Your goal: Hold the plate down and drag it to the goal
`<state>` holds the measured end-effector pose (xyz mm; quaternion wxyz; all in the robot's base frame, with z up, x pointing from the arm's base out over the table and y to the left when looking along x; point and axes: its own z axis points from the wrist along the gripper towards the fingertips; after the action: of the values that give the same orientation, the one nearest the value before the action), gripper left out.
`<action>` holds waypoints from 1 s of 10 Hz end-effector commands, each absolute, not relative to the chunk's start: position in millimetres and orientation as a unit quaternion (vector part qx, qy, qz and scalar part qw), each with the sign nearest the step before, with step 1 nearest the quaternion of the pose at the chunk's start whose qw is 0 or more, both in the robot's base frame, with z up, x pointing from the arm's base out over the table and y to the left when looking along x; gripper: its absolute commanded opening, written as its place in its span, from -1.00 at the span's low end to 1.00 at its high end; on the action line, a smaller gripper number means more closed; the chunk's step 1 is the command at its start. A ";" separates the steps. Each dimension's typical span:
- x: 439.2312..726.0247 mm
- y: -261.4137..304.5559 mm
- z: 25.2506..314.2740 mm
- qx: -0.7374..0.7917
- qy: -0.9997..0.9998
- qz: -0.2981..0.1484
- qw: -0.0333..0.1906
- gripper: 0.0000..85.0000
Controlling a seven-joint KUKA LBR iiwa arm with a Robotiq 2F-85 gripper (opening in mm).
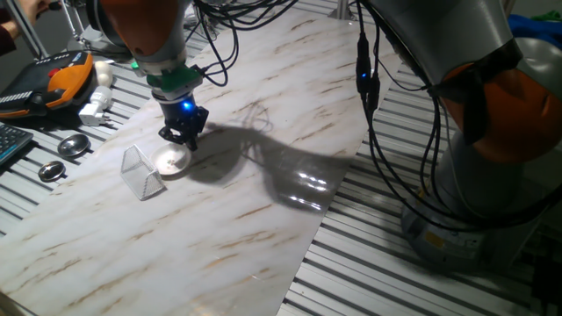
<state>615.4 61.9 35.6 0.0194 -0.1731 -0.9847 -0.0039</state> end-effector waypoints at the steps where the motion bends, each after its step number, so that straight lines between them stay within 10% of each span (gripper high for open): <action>1: 613.1 62.0 34.8 -0.172 -0.985 -0.007 0.021 -1.00; 10: 608.5 80.0 32.4 -0.190 -0.982 -0.012 0.019 -1.00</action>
<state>608.5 80.0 32.4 0.0186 -0.1897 -0.9816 -0.0125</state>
